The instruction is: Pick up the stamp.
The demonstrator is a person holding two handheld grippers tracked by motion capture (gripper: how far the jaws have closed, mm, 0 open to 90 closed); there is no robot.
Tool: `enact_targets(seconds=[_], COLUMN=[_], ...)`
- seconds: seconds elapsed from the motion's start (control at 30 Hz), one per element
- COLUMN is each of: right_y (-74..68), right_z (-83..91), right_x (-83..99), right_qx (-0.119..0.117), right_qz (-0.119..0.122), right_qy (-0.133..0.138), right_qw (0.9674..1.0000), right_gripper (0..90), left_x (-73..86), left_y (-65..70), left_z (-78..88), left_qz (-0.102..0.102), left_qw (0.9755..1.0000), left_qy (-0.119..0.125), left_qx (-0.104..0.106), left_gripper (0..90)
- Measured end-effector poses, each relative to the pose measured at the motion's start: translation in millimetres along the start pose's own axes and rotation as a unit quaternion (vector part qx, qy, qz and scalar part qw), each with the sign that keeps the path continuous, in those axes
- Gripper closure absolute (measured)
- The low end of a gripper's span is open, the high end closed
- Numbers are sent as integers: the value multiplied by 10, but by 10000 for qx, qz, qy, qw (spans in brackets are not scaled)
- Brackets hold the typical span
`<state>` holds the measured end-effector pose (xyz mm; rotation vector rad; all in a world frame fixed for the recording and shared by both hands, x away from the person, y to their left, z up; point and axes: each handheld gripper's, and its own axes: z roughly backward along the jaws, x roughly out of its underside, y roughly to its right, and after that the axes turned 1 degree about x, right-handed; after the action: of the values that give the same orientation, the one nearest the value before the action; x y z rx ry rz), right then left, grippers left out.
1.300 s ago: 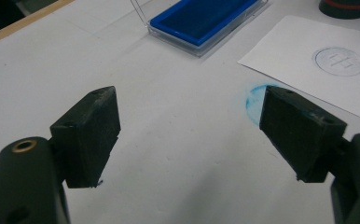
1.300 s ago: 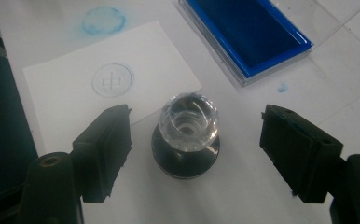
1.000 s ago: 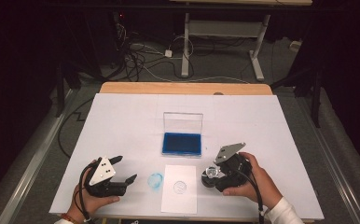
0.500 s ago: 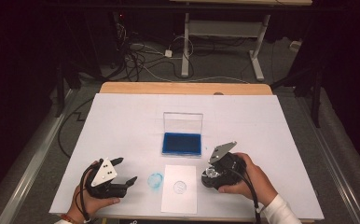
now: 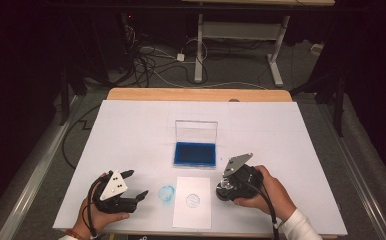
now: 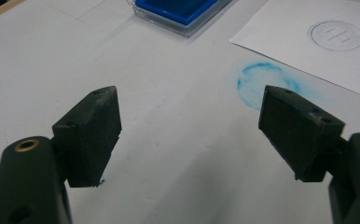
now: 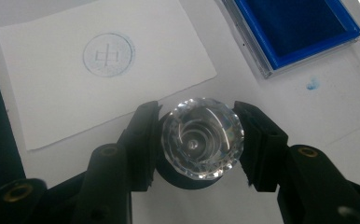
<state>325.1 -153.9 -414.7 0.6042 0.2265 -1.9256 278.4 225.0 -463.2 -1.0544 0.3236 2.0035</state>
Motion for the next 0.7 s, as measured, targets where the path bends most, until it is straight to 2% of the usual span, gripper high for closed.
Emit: enact_targets(seconds=[0.2,0.33,0.53,0.7], right_y=[-4,5,3,10], right_z=[-4,-17,-21,-23], right_x=[-1,2,2,6], right_qx=[56,54,53,42], right_qz=[29,79,19,87], right_qy=[-32,-41,-53,1], right_qw=[10000,9999,10000,10000], right_gripper=[560,559,563,566], left_x=[-8,-6,-5,-5], left_y=[3,5,5,11], left_z=[1,-6,-17,-23], left_qz=[27,2,-21,-44], left_qw=[9999,9999,9999,9998], left_qy=[36,1,-37,-68], left_qx=[103,120,134,154], left_gripper=[202,202,202,202])
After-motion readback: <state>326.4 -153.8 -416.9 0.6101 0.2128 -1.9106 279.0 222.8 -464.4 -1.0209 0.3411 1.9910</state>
